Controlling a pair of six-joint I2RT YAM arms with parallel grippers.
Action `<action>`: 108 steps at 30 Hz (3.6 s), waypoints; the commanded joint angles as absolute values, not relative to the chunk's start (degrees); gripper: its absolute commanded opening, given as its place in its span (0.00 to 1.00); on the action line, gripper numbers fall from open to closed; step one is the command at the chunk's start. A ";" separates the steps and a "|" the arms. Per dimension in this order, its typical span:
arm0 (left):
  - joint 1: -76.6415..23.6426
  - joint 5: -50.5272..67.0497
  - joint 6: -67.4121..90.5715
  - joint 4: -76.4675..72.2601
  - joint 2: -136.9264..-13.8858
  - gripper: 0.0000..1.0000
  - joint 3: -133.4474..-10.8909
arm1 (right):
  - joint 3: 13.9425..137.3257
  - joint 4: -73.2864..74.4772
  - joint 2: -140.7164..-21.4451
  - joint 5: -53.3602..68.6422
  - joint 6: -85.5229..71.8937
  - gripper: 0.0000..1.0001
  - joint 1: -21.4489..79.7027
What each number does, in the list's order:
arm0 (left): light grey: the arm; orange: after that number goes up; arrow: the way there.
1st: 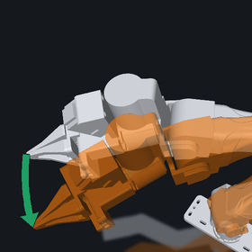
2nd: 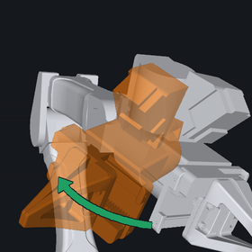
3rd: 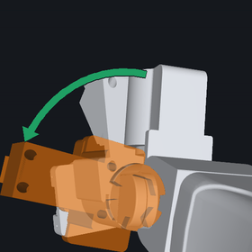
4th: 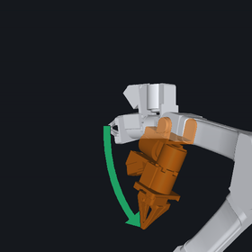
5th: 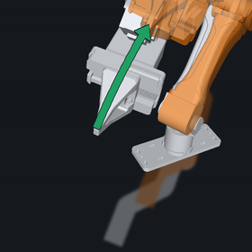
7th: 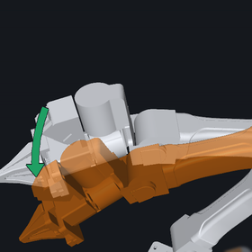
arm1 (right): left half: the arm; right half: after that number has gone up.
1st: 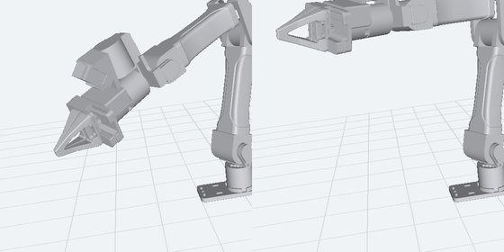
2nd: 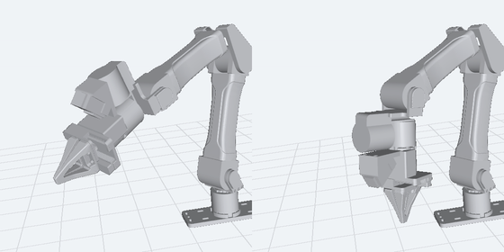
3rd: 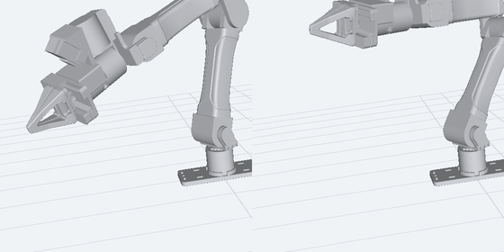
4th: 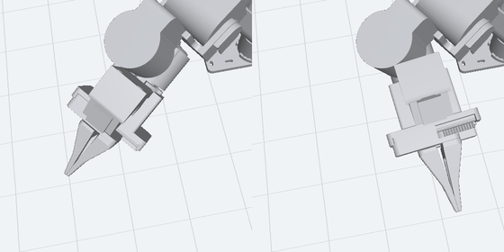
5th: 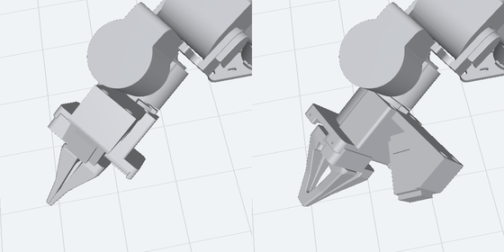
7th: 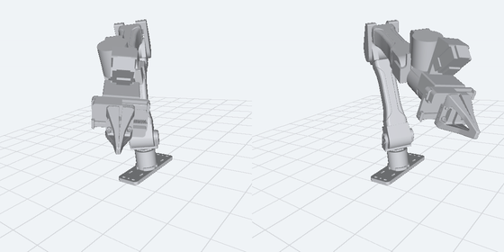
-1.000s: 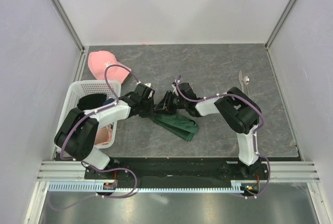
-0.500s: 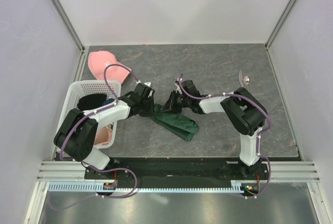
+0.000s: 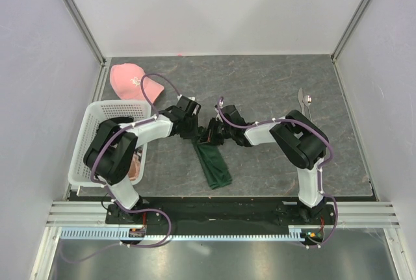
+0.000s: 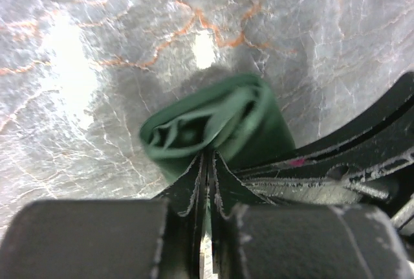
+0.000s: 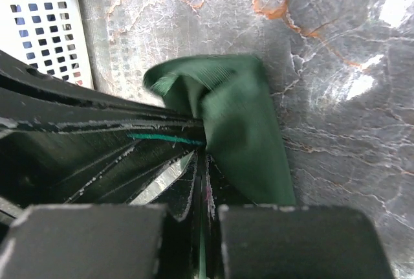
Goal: Fold the napkin into a case and place the utensils inside
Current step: Stuff the top corner of the smaller-rectangle-folded napkin into the folded napkin, then pick up the smaller rectangle-folded napkin.
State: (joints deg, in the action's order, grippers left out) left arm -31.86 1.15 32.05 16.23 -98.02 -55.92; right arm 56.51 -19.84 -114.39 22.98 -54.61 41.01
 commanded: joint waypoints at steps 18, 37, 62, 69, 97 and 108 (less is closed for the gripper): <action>-31.82 2.81 30.14 23.02 -79.56 0.54 -53.01 | 65.56 15.71 -100.38 16.88 -28.75 0.29 40.60; -41.39 15.13 53.17 2.90 -69.08 0.51 -26.98 | 63.37 30.06 -94.66 4.58 -21.97 0.48 51.85; -43.94 7.56 56.07 -1.23 -76.82 0.18 -24.61 | 66.80 29.09 -100.11 0.35 -22.94 0.52 57.57; -44.47 7.38 56.51 -1.41 -76.47 0.15 -24.35 | 66.97 29.27 -102.30 -2.28 -22.76 0.52 58.53; -45.35 7.38 58.54 -4.66 -77.52 0.09 -23.12 | 71.10 34.62 -102.48 -15.29 -26.10 0.08 63.99; -47.28 5.98 59.76 -4.75 -77.08 0.08 -23.55 | 74.01 34.20 -101.69 -3.70 -31.64 0.00 62.85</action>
State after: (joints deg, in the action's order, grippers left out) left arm -45.67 8.78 57.84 -4.91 -76.71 -23.57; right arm 71.42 37.12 -103.88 -9.06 -28.05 63.22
